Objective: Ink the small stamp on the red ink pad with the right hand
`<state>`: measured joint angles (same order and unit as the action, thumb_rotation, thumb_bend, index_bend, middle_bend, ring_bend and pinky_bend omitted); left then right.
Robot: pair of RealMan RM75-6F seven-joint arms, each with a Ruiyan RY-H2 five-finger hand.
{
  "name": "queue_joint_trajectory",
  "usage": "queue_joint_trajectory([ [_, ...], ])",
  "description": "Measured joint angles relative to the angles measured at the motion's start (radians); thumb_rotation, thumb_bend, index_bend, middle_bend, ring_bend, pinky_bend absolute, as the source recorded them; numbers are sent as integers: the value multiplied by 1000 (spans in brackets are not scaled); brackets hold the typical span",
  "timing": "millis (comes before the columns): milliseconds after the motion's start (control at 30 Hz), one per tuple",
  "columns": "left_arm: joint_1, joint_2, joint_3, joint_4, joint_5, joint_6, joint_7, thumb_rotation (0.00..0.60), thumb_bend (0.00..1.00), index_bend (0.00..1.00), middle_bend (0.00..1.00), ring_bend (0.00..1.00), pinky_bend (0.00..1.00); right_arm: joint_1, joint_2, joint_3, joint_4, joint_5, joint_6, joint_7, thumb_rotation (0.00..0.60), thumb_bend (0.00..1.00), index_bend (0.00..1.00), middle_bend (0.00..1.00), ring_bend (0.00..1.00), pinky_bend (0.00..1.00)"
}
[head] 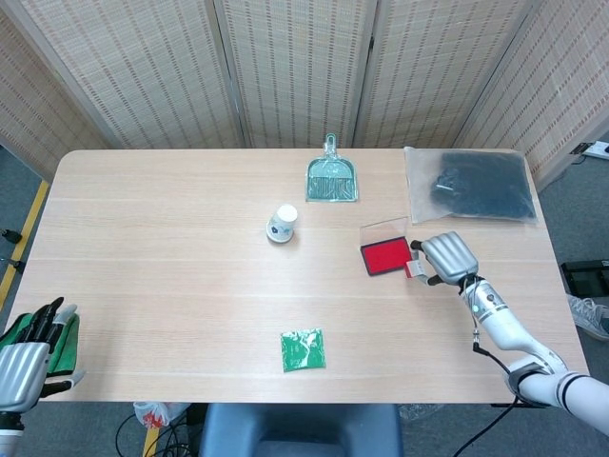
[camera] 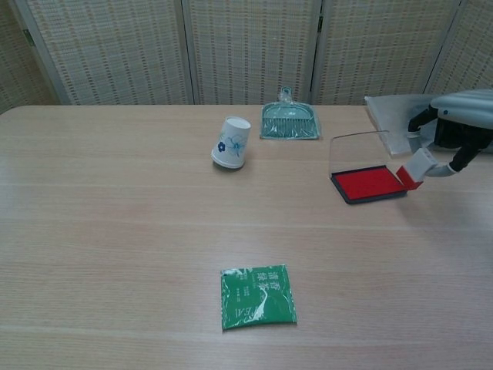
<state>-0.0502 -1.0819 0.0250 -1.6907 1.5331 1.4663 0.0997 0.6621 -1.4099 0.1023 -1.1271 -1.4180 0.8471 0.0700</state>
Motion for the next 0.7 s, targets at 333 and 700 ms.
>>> queue_joint_trajectory([
  [333, -6, 14, 8, -2, 13, -13, -38, 600, 176, 92, 0, 0, 259, 81, -32, 47, 33, 136, -162, -42, 600, 286, 931, 1000, 852, 797],
  [700, -15, 15, 10, -2, 16, -29, -52, 600, 175, 93, 0, 0, 259, 148, -85, 82, 117, 292, -282, -118, 600, 296, 931, 1000, 852, 797],
])
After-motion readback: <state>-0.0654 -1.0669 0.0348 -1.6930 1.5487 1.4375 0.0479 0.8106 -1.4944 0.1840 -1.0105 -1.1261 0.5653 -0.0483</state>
